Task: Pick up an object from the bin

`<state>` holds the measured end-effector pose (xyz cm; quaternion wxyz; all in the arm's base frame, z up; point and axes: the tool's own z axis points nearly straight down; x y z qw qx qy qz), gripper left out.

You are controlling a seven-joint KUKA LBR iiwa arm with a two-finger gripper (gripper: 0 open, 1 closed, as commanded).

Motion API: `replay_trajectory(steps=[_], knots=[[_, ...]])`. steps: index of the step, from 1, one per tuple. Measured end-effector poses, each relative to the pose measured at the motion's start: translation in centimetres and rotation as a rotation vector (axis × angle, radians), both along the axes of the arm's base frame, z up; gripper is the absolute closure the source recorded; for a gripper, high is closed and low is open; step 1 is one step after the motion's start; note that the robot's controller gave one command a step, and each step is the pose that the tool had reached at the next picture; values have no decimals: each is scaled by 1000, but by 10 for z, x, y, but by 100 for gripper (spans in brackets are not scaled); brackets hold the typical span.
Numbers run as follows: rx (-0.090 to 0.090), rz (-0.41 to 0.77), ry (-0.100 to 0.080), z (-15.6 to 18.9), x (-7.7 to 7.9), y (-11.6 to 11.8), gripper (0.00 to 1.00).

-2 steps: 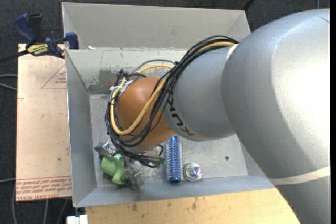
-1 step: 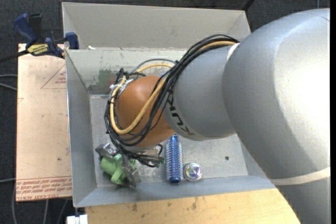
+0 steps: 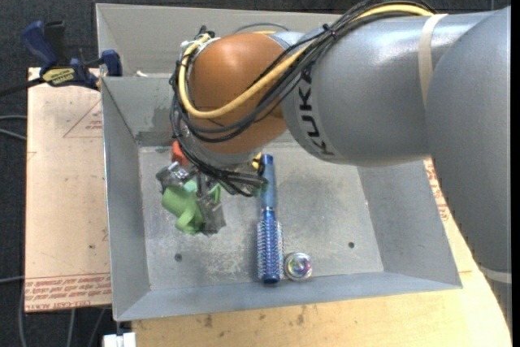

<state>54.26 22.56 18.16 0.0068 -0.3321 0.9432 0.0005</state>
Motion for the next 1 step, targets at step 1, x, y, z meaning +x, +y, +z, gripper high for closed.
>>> replay_trajectory(steps=[1], knots=[[0, 0, 3, 67, -7, 4, 100]])
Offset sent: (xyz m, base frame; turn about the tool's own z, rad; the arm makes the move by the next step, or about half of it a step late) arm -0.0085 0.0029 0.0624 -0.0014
